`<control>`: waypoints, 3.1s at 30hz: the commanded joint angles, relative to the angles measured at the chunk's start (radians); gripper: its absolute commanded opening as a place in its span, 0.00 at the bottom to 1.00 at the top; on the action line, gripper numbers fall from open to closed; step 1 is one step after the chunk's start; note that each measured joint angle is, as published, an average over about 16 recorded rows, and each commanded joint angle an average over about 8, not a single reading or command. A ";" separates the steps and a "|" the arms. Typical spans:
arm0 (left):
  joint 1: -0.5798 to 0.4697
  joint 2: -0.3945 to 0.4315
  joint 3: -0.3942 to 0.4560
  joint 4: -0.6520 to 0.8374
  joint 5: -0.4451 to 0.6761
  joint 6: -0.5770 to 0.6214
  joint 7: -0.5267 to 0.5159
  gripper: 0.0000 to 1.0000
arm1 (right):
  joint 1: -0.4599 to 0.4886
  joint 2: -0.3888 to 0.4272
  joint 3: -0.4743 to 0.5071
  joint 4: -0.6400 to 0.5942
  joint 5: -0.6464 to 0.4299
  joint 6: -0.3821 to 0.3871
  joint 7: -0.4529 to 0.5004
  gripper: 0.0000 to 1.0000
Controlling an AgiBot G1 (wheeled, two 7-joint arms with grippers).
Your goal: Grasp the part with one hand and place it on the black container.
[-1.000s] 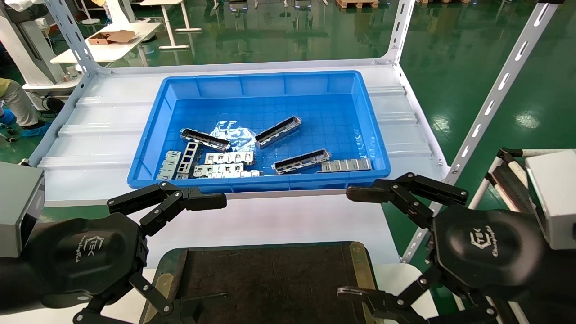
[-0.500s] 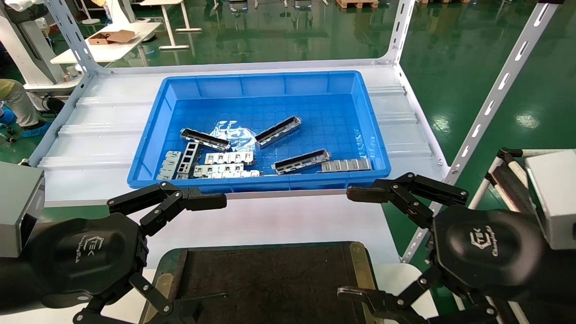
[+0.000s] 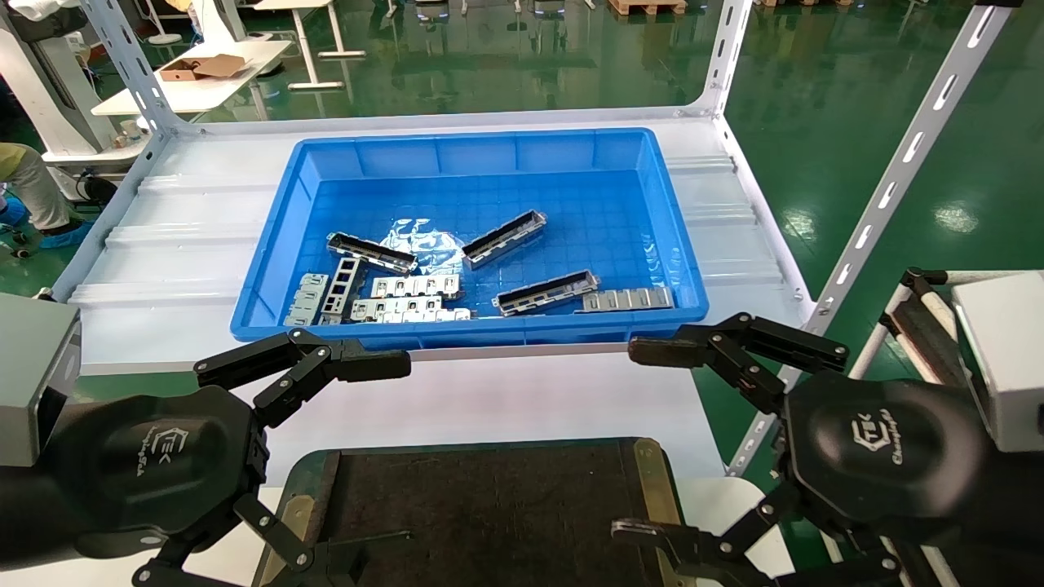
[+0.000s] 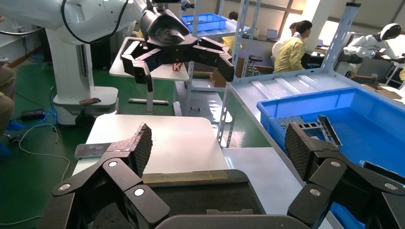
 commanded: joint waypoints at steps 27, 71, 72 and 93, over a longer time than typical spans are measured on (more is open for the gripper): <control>-0.019 0.008 0.003 0.005 0.022 -0.023 0.003 1.00 | 0.000 0.000 0.000 0.000 0.000 0.000 0.000 1.00; -0.341 0.483 0.204 0.400 0.580 -0.626 0.022 1.00 | 0.000 0.000 0.000 0.000 0.000 0.000 0.000 1.00; -0.349 0.500 0.209 0.423 0.592 -0.640 0.029 1.00 | 0.000 0.000 0.000 0.000 0.000 0.000 0.000 1.00; -0.486 0.755 0.316 0.873 0.651 -0.917 0.167 1.00 | 0.000 0.000 -0.001 0.000 0.000 0.000 0.000 1.00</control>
